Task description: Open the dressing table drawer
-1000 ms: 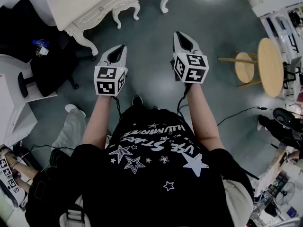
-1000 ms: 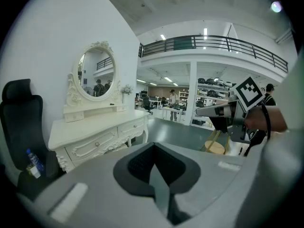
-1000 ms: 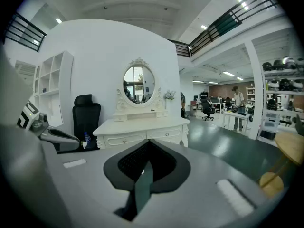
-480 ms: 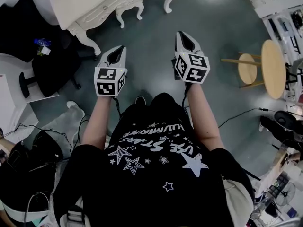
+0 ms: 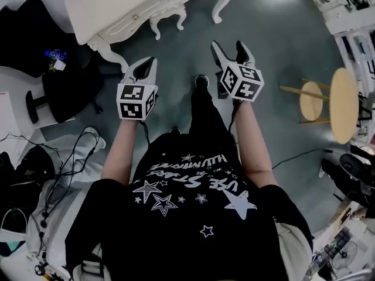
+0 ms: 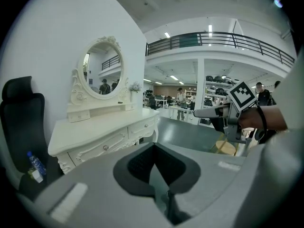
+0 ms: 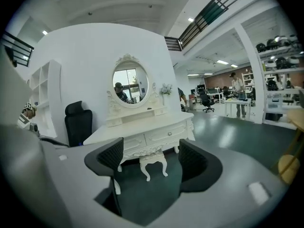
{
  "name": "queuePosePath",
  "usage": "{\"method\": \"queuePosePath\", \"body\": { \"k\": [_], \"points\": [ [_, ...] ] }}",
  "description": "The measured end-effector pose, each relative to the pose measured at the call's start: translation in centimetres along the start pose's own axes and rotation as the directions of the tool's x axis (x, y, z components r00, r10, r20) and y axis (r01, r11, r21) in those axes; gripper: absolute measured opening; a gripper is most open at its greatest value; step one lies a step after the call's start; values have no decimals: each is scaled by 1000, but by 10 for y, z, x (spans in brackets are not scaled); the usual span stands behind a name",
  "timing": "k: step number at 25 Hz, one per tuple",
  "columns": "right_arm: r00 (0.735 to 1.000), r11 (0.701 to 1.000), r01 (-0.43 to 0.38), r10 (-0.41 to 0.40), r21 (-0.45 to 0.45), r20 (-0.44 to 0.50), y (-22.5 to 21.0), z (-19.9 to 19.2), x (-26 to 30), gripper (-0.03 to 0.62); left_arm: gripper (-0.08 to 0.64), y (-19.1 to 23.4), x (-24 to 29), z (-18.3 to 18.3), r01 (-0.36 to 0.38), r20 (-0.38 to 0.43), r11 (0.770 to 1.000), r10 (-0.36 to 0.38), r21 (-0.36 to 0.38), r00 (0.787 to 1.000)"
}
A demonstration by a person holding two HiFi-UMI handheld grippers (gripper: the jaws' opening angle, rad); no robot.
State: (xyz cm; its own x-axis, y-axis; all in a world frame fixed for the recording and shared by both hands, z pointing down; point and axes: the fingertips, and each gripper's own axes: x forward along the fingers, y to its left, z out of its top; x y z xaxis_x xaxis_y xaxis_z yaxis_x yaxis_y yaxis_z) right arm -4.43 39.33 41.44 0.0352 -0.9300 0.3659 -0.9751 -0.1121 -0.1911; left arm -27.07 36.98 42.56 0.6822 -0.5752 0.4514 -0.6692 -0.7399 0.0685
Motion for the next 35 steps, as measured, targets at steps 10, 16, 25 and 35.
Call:
{"method": "queuePosePath", "body": {
  "k": [10,16,25,35],
  "points": [
    [987,987,-163,163,-1,-15,-86,60,160,376,0,28,151,79,-150,16,988,151,-21,988],
    [967,968,-250,248,-30,-53,-112,115,245,373,0,57,217,134,-230,21,971,232,-66,973],
    [942,944,-327,320,-53,-103,-120,144,327,367,1,92,264,163,-311,13,942,315,-126,949],
    [936,944,-328,317,-48,-151,-122,145,388,357,2,134,315,178,-313,-2,939,316,-146,949]
  ]
}}
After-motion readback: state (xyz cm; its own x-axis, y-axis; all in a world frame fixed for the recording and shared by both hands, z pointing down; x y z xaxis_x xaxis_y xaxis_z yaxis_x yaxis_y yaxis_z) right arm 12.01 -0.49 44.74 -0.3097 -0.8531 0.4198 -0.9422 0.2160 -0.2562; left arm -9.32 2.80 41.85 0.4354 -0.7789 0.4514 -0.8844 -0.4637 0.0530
